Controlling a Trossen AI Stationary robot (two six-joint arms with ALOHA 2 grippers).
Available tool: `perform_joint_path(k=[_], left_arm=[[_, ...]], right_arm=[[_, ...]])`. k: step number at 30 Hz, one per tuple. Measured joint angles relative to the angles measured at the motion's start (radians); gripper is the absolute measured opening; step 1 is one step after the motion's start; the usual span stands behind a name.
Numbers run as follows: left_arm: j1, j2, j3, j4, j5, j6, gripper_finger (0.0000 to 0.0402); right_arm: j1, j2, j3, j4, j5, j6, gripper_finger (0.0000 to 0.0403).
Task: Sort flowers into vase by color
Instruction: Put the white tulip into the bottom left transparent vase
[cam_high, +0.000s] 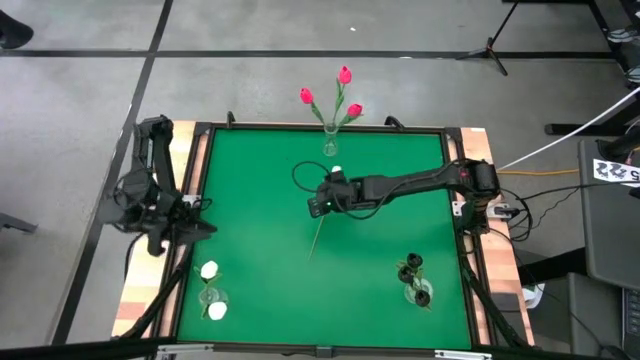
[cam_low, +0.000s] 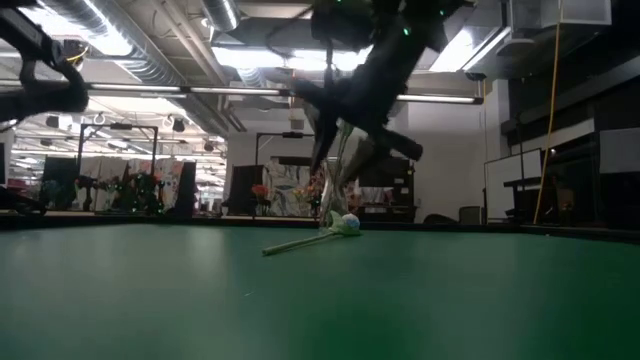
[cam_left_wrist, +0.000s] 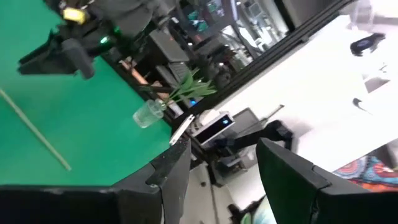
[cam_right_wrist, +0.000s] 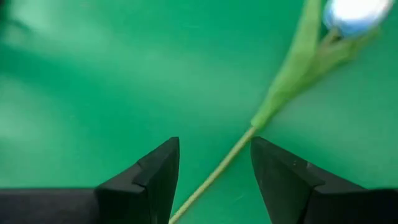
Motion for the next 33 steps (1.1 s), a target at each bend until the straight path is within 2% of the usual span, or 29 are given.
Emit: perform_joint_path(k=[6,11,19,23,27,33], left_arm=[[0.0,-0.137,0.001,-0.01,0.039,0.118,0.018],[0.0,-0.183,0.001,-0.052,0.038,0.144,0.018],[0.0,-0.186,0.001,-0.11,0.037,0.11,0.018],[0.0,-0.186,0.001,-0.11,0.037,0.099,0.018],[0.0,-0.185,0.001,-0.111,0.034,0.112,0.018],[0.0,-0.185,0.001,-0.111,-0.002,0.123,0.018]], right_arm=[[-0.001,0.0,-0.024,0.026,0.067,0.075,0.02],[-0.001,0.012,-0.024,0.001,0.106,0.132,0.02],[0.0,0.144,-0.024,0.103,0.013,0.191,0.02],[0.0,0.174,-0.022,0.13,0.016,0.212,0.0194],[-0.001,0.174,-0.022,0.102,0.02,0.223,0.0146],[-0.001,0.175,-0.023,0.067,0.019,0.215,0.0019]])
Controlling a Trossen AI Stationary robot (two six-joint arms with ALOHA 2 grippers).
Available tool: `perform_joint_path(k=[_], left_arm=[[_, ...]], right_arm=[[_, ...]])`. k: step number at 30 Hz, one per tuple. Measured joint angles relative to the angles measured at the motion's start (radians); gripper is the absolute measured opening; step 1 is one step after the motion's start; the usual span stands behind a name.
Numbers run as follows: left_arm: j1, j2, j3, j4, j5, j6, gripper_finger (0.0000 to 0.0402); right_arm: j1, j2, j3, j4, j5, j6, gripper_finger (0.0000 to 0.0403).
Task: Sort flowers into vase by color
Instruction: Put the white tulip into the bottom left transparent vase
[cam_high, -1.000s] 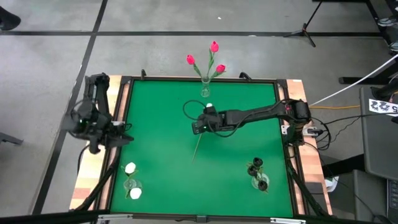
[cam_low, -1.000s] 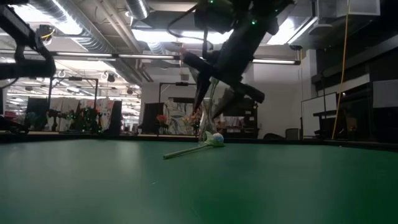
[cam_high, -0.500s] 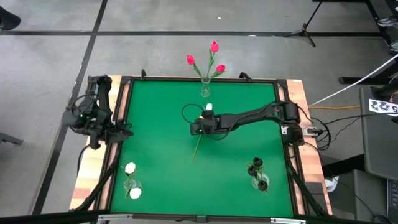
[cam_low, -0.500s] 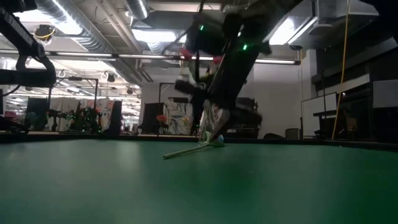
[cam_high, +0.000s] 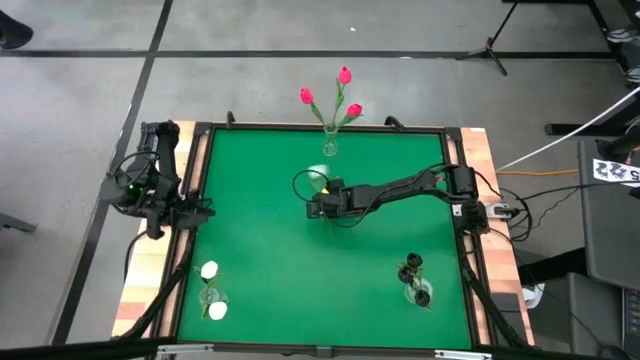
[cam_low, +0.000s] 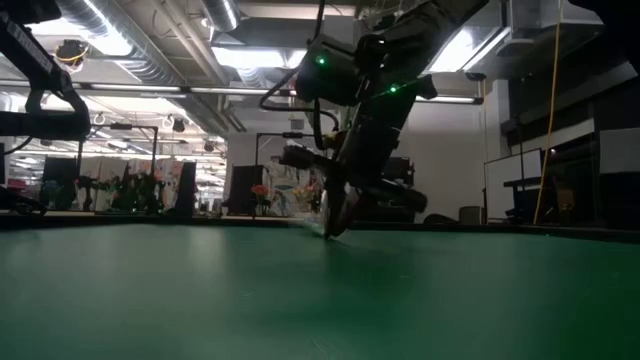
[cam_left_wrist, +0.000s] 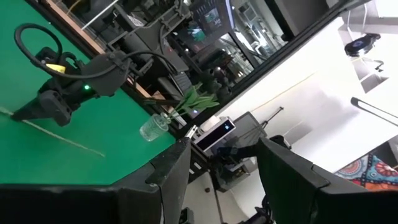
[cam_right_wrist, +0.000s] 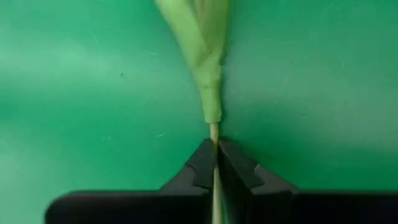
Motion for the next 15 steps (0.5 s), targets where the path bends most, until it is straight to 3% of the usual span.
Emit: perform_joint_path(k=[15], left_arm=[[0.0,0.0,0.0,-0.024,-0.001,-0.005,0.018]], right_arm=[[0.0,0.009,0.046,0.065,-0.023,-0.174,0.001]])
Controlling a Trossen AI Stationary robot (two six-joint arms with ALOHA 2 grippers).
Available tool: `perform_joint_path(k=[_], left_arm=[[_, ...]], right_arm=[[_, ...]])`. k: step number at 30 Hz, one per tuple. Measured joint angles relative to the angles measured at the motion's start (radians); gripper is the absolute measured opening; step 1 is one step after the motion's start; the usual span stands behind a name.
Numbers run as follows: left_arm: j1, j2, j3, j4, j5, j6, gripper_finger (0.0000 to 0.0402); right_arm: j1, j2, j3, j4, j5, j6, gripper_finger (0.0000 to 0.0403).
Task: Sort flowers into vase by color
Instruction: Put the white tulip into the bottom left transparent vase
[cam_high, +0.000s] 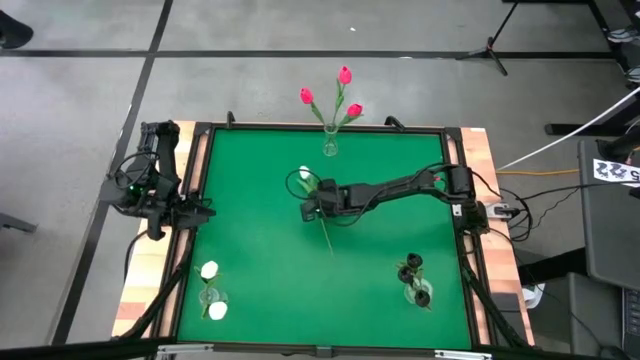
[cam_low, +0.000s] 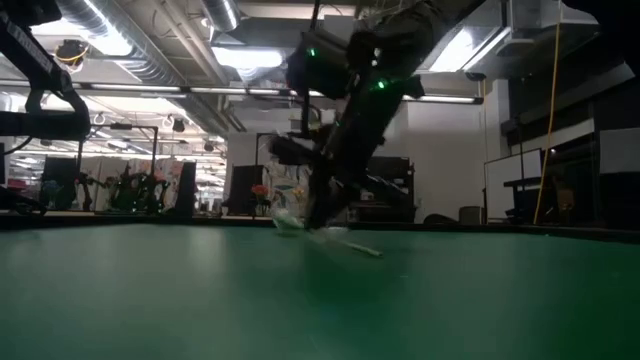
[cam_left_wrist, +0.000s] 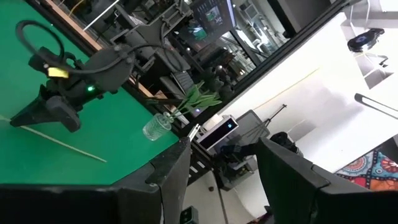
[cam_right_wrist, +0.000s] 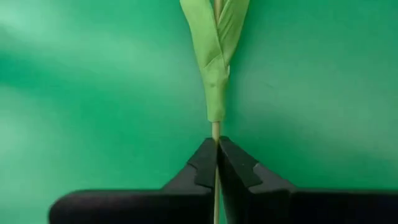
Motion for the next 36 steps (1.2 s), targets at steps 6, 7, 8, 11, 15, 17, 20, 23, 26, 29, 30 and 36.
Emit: perform_joint_path(k=[6,7,8,11,15,17,20,23,26,29,30,36], left_arm=[[0.0,0.0,0.0,0.001,-0.022,0.0,0.018],[0.0,0.0,0.0,0.001,-0.03,0.001,0.018],[0.0,0.0,0.0,0.001,-0.036,0.003,0.018],[0.0,0.0,0.0,0.001,-0.042,0.004,0.018],[0.0,0.0,0.0,0.0,-0.042,0.005,0.018],[0.0,0.0,0.0,0.0,-0.042,0.014,0.018],[0.003,0.0,0.0,0.001,-0.044,0.048,0.018],[0.025,0.0,0.0,0.005,-0.045,0.098,0.018],[0.058,0.0,0.0,0.025,-0.044,0.16,0.018],[0.095,0.0,0.0,0.061,-0.019,0.224,0.018],[0.107,0.0,0.0,0.074,-0.004,0.248,0.018],[0.182,0.0,0.0,0.086,0.034,0.312,0.018]], right_arm=[[0.001,0.0,0.106,0.084,0.029,-0.138,0.0006],[0.001,-0.001,0.127,0.095,0.044,-0.163,0.0005],[0.001,-0.001,0.152,0.11,0.062,-0.194,0.0004],[0.0,-0.001,0.239,0.15,0.106,-0.318,0.0003],[0.0,-0.002,0.371,0.229,0.143,-0.532,0.0003],[0.0,-0.002,0.442,0.284,0.144,-0.64,0.0002],[0.0,-0.006,0.538,0.354,0.121,-0.744,0.0003],[0.002,-0.007,0.608,0.395,0.101,-0.811,0.0002],[0.011,-0.007,0.638,0.427,0.1,-0.844,0.0002],[0.018,-0.006,0.642,0.45,0.099,-0.842,0.0002],[0.021,-0.004,0.642,0.46,0.095,-0.842,0.0002],[0.021,0.04,0.643,0.582,0.025,-0.797,0.0002]])
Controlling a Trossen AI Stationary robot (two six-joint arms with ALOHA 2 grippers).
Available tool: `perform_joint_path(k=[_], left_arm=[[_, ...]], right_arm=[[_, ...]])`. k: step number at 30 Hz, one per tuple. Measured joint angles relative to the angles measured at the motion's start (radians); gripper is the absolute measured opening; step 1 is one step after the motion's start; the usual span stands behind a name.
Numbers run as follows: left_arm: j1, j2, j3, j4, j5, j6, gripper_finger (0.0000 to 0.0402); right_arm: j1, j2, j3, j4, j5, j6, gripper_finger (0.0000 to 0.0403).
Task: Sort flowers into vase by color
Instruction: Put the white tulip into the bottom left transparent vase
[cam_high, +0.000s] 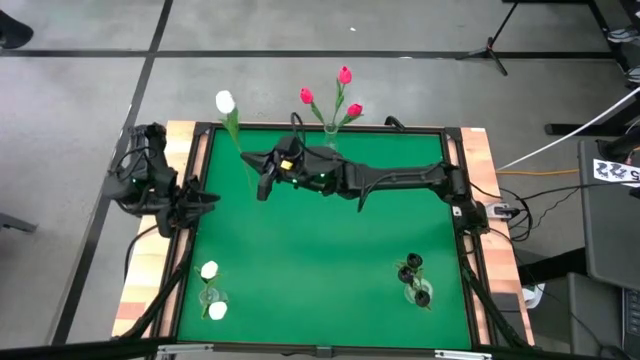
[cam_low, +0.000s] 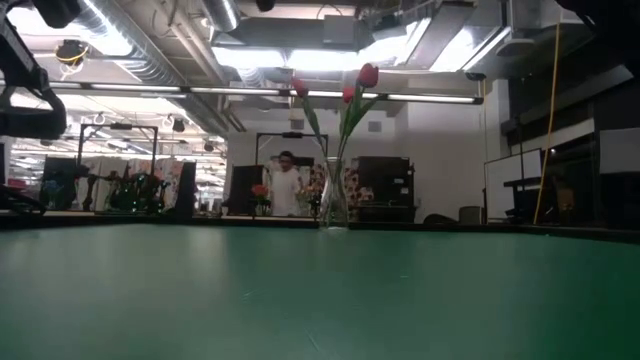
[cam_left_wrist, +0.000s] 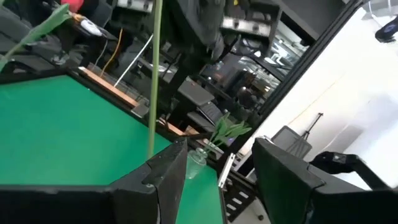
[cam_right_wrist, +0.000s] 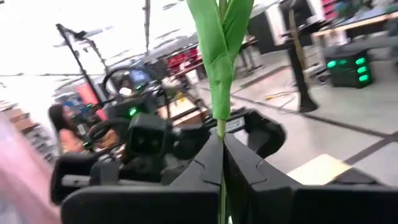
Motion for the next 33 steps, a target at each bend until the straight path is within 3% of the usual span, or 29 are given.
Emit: perform_joint_path(k=[12,22,33], left_arm=[[0.121,0.001,0.0,-0.007,0.056,0.078,0.018],[0.251,0.064,0.0,0.0,0.244,0.073,0.018],[0.41,0.103,0.0,0.052,0.38,0.066,0.018]], right_arm=[[0.022,0.048,-0.001,0.161,-0.078,0.019,0.0003],[0.033,0.055,-0.001,0.167,-0.105,0.018,0.0003],[0.047,0.055,-0.001,0.163,-0.127,0.008,0.0003]])
